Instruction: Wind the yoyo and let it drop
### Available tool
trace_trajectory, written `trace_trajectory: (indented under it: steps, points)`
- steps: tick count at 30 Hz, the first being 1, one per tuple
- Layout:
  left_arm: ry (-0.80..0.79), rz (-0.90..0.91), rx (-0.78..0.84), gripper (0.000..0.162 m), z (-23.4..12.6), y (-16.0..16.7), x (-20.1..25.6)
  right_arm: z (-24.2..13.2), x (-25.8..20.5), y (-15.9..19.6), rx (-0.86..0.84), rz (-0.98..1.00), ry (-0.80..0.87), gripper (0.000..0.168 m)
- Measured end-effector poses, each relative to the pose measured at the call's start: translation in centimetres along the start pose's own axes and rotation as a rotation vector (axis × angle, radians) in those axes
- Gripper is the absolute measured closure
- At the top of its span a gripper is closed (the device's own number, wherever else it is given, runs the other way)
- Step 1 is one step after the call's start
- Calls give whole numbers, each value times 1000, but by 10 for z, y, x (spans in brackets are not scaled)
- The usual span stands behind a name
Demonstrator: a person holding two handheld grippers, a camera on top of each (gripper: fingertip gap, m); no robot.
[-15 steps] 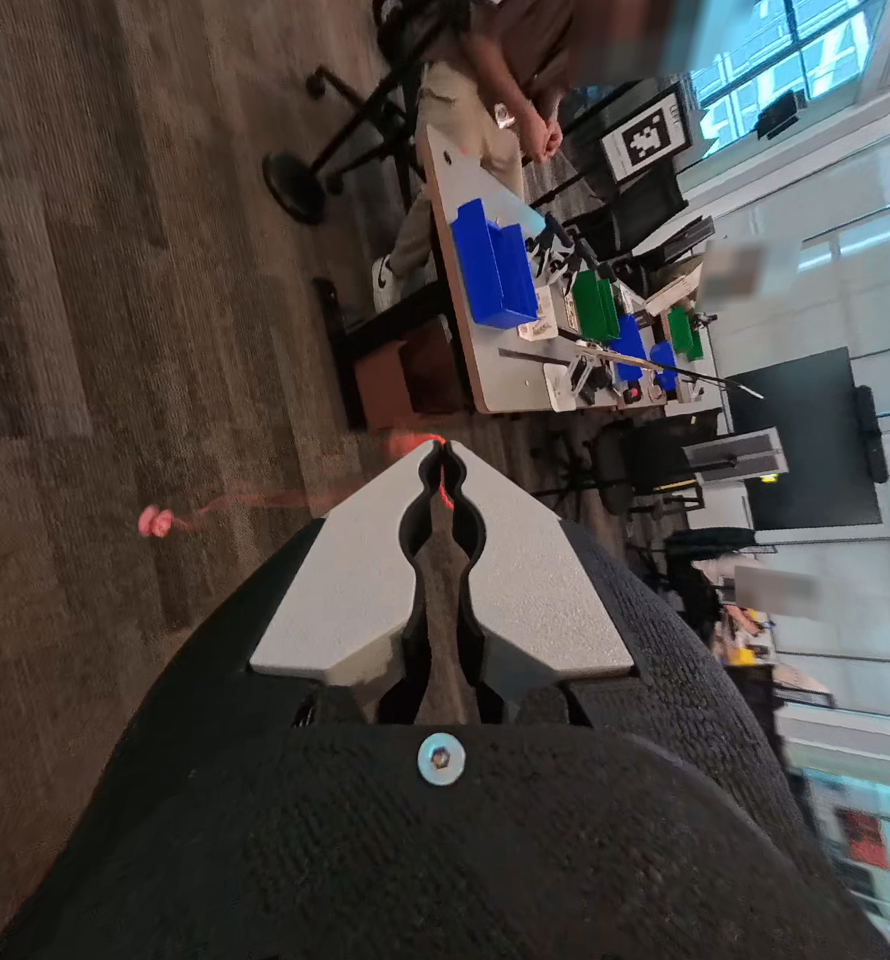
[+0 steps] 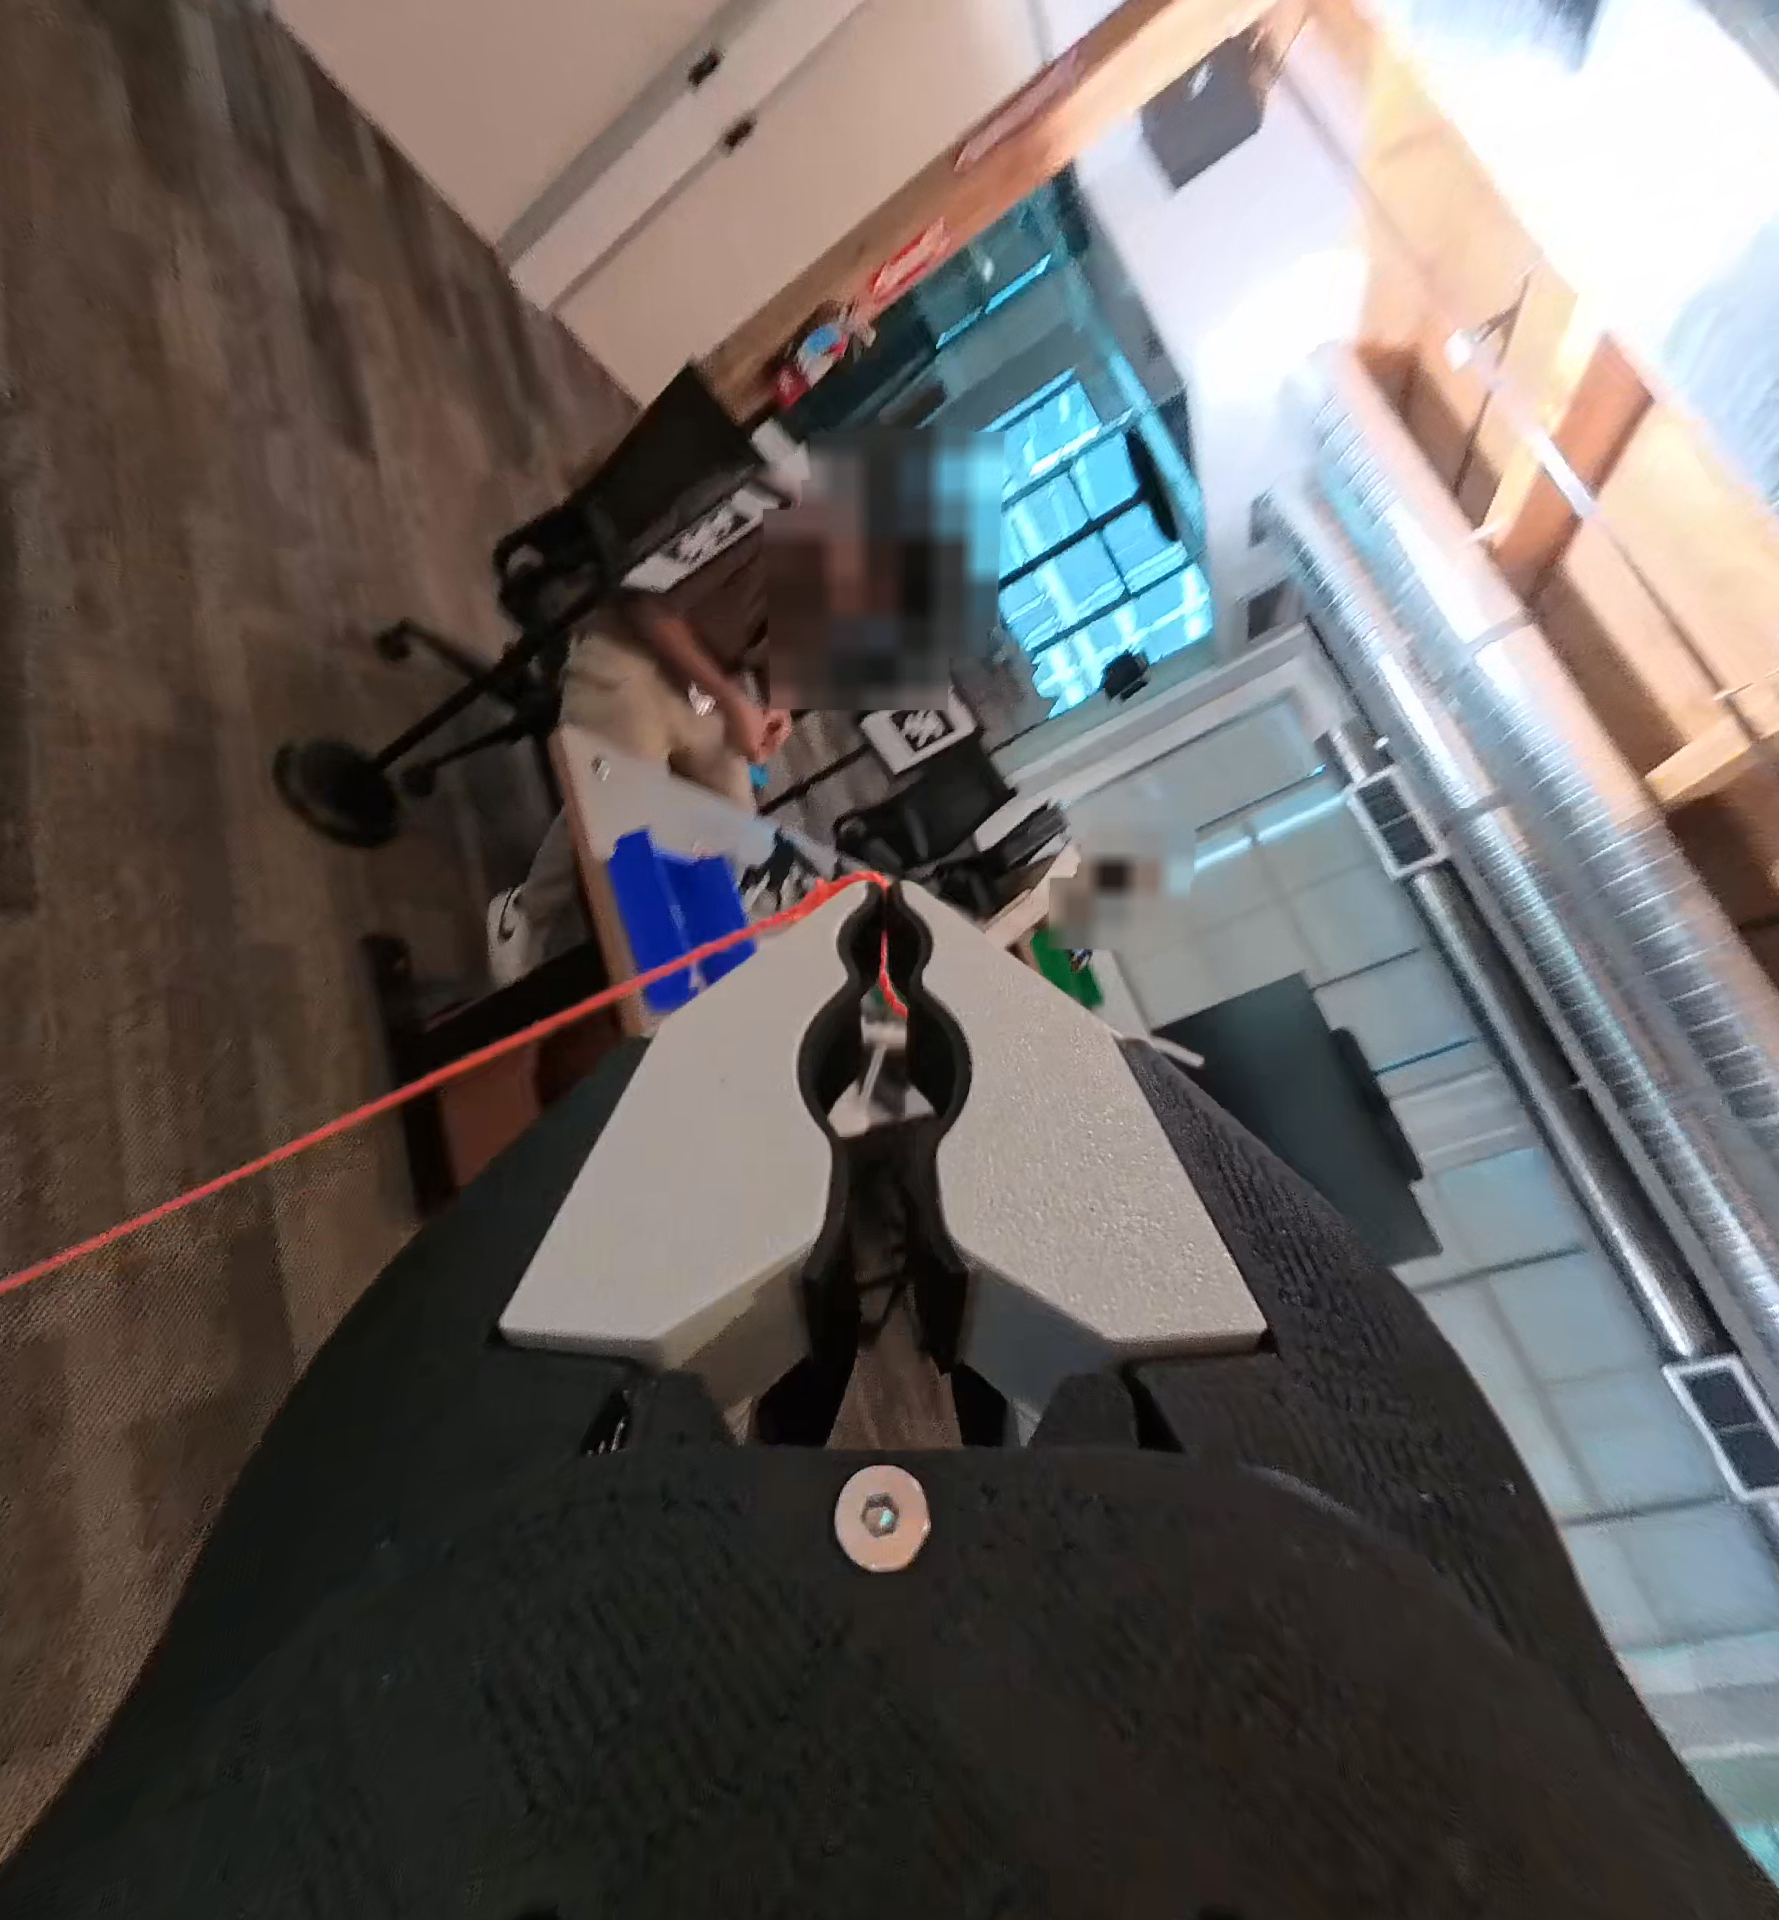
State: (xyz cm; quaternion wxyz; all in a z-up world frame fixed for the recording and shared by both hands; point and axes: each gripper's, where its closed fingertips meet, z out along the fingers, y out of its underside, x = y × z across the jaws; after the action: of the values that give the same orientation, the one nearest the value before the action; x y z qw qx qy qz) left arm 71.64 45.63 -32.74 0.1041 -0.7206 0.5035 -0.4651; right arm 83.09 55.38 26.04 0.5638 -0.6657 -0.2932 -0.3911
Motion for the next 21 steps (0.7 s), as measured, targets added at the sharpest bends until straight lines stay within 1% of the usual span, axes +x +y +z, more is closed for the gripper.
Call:
trace_trajectory:
  steps: [2, 5, 7, 9, 11, 13, 14, 16, 17, 18, 20, 21]
  points:
    - [4, 19, -15, 12, 14, 11, 3, -14, 48, -42, 58, -10, 49, 168]
    - [-47, 109, -148, 12, 33, 37, -2, -34, 109, -95, 105, -34, 119, 168]
    - [-69, 94, -221, 19, 42, 48, -6, -49, 143, -126, 128, -50, 158, 168]
    - [-126, 88, -256, 25, 48, 50, -17, -66, 171, -154, 148, -77, 211, 168]
    - [-123, 88, -283, 35, 53, 52, -20, -84, 196, -182, 167, -105, 264, 168]
    - [-126, 78, -342, 39, 58, 60, -25, -105, 217, -206, 193, -118, 311, 168]
    - [-117, 74, -372, 38, 60, 64, -25, -115, 228, -218, 203, -125, 337, 168]
    - [-103, 74, -378, 46, 59, 64, -25, -131, 241, -236, 214, -129, 338, 168]
    - [-86, 61, -371, 56, 60, 62, -24, -137, 245, -243, 221, -119, 337, 168]
    - [-91, 59, -380, 66, 60, 62, -27, -145, 253, -247, 218, -133, 374, 168]
    - [-65, 57, -423, 68, 59, 66, -29, -161, 273, -253, 194, -183, 474, 168]
    - [-59, 58, -431, 69, 59, 67, -30, -169, 279, -256, 198, -178, 495, 168]
